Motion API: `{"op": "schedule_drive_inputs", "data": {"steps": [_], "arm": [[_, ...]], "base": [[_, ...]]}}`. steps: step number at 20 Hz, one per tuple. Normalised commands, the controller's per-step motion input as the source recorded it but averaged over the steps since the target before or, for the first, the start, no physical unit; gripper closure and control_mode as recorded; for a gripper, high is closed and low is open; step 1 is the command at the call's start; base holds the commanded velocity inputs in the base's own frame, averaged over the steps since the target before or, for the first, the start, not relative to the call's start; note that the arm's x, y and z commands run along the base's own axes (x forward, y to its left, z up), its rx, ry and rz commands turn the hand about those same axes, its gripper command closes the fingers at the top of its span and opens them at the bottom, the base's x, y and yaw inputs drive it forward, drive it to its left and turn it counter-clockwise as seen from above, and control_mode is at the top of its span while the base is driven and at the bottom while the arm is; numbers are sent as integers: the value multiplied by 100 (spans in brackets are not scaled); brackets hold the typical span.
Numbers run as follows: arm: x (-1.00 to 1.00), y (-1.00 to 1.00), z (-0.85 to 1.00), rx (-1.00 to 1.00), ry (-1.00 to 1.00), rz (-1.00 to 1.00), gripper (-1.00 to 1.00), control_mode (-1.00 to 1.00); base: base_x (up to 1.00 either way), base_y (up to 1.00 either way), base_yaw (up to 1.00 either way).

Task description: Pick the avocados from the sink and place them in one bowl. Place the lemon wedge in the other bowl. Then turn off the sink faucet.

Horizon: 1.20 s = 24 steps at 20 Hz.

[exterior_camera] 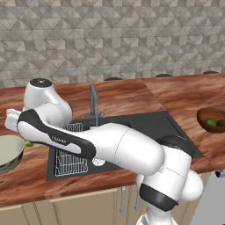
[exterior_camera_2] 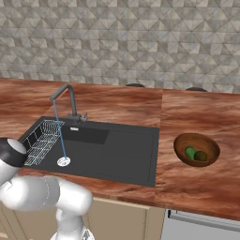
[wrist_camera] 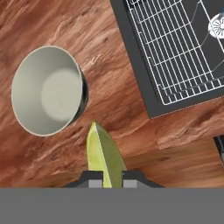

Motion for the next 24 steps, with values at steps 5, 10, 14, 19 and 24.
{"op": "schedule_drive_inputs", "data": {"steps": [5, 10, 14, 19, 24], "arm": [[28, 21, -3, -5, 0, -12, 100, -100], [22, 28, -13, -3, 0, -10, 100, -100], [20, 34, -13, -2, 0, -8, 100, -100], [26, 32, 0, 0, 0, -7, 100, -100], [32, 33, -3, 0, 0, -7, 100, -100]], "base": [[0, 0, 0], [0, 0, 0], [0, 0, 0], [0, 0, 0], [0, 0, 0]]}}
